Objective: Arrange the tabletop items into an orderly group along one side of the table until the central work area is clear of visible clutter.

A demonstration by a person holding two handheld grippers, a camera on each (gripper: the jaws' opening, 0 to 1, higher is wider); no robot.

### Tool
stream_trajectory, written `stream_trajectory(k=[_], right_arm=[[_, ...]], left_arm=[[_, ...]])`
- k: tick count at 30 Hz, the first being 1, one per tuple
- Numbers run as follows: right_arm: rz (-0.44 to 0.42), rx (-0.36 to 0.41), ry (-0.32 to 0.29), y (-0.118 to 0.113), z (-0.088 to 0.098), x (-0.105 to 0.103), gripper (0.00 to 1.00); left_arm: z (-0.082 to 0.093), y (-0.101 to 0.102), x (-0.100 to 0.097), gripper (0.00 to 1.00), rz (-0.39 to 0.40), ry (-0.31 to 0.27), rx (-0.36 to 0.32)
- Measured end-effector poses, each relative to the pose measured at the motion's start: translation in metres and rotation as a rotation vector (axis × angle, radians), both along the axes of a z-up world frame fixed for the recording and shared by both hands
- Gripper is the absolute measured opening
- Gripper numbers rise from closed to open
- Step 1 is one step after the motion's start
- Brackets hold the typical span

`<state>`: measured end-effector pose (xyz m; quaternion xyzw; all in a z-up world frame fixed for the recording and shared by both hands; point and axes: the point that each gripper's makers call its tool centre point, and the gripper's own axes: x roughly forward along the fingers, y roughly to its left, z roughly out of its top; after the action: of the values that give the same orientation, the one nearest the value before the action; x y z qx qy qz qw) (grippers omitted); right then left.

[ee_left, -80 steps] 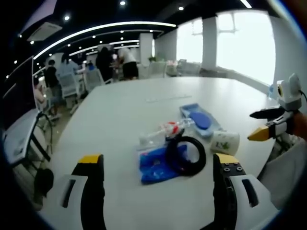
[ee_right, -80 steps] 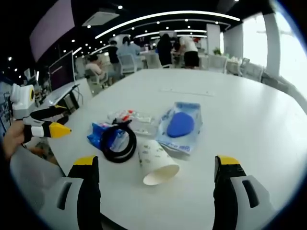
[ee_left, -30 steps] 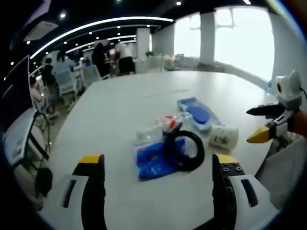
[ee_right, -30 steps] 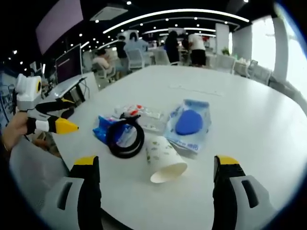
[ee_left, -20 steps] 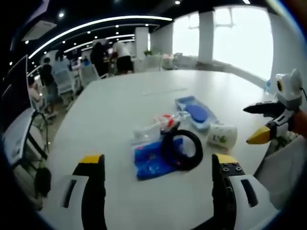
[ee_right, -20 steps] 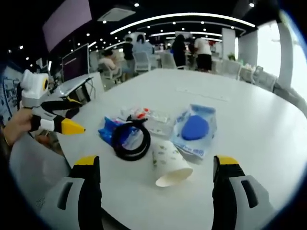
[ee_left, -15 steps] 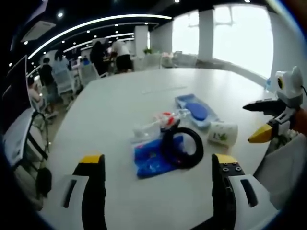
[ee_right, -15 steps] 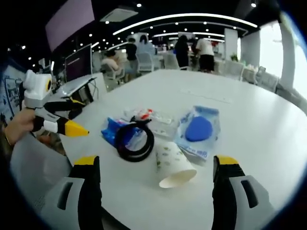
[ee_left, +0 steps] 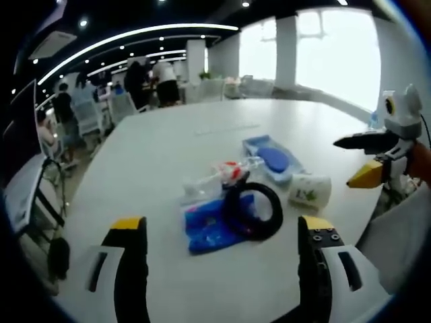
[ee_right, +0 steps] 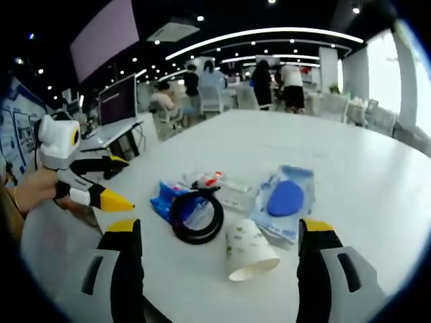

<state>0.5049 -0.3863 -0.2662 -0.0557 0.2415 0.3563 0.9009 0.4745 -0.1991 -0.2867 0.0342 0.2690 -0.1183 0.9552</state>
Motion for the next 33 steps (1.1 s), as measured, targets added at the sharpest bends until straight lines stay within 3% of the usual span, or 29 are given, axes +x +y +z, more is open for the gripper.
stream_trajectory(k=[6, 13, 16, 33], right_arm=[[0.024, 0.03, -0.012, 0.009, 0.016, 0.009, 0.95], [0.058, 0.005, -0.031, 0.019, 0.028, 0.02, 0.95], [0.076, -0.038, -0.046, 0.022, 0.026, 0.024, 0.95], [0.137, -0.102, -0.029, 0.036, 0.021, 0.065, 0.95]], left_arm=[[-0.003, -0.001, 0.0, 0.9, -0.014, 0.013, 0.012], [0.003, -0.009, 0.003, 0.91, -0.047, -0.021, -0.023], [0.008, -0.013, 0.005, 0.92, -0.055, -0.046, -0.064], [-0.004, -0.013, 0.003, 0.91, -0.059, 0.001, -0.05]])
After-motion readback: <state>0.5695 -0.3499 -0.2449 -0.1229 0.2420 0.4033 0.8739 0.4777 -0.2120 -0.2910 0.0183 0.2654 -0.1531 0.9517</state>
